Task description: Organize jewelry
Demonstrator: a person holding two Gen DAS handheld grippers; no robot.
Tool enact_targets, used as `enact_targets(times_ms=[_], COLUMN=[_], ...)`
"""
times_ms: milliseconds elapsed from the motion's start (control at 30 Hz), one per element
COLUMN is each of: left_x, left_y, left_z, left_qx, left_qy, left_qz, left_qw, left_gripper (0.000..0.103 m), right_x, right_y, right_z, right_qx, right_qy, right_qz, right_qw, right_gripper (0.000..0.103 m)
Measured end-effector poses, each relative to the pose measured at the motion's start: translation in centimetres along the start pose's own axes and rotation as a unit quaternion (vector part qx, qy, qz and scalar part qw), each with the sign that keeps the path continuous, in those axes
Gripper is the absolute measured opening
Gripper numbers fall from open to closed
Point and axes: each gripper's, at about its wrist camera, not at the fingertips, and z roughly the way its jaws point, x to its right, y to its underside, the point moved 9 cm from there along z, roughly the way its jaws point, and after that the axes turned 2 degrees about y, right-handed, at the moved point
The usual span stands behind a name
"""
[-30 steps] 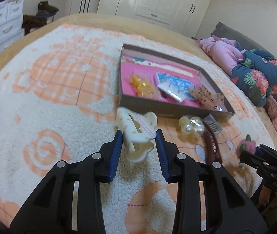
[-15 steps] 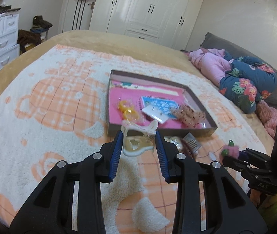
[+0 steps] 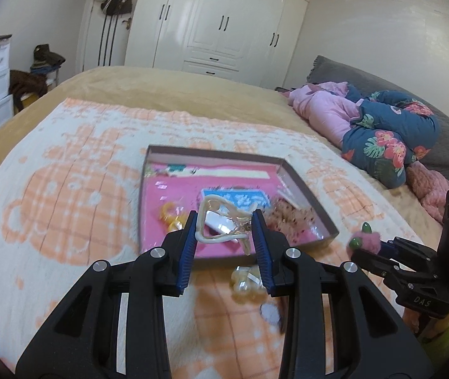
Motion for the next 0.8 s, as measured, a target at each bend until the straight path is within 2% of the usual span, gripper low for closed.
enact_targets(times_ms=[400, 800], left_x=[2.0, 2.6], left_y=[-3.1, -3.6], left_z=[4.3, 9.1], left_qx=[-0.002, -0.020], left_qy=[0.018, 0.027], left_qz=[0.014, 0.013], left_qw=[0.9997, 0.9993], left_gripper=[0.026, 0.026], right_x=[3.9, 8.0], right_y=[-2.8, -3.6], right_z=[0.8, 3.2], right_qx=[0.025, 0.020], right_qy=[0.043, 0.098], right_qz=[0.019, 0.036], right_qw=[0.999, 0.994], right_gripper=[0.033, 0.033])
